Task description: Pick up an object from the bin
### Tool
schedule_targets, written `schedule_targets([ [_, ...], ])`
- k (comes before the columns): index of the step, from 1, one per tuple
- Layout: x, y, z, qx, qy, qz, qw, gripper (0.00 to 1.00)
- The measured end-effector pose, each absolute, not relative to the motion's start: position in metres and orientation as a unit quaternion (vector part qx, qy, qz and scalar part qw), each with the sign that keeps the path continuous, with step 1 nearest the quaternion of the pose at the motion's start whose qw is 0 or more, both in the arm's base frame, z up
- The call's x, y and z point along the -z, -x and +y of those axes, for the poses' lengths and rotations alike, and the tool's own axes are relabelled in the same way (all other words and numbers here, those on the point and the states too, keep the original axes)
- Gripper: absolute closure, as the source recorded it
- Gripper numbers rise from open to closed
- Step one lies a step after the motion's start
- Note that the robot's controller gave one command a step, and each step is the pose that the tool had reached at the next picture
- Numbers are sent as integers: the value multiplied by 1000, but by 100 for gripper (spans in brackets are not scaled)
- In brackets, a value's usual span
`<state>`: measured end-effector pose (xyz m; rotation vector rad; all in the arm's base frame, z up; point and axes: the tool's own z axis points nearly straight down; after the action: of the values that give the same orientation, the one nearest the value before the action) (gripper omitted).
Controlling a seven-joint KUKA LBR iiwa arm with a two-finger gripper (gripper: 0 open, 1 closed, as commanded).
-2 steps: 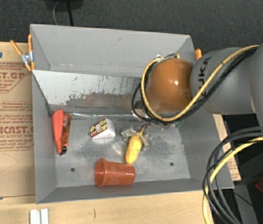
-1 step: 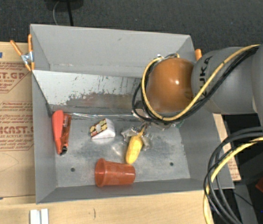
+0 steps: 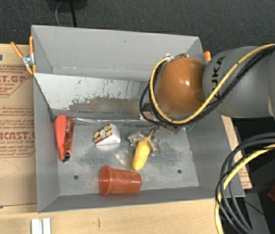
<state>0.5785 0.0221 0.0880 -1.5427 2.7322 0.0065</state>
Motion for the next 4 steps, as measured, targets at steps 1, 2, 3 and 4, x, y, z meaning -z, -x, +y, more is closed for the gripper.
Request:
schedule_targets([
  [1, -100, -580, 22, -1, 492, 871, 4, 100],
  [2, -109, -579, 23, -2, 492, 871, 3, 100],
  [3, -123, -579, 23, -2, 492, 871, 2, 100],
  [4, -144, -578, 23, -3, 491, 871, 1, 100],
])
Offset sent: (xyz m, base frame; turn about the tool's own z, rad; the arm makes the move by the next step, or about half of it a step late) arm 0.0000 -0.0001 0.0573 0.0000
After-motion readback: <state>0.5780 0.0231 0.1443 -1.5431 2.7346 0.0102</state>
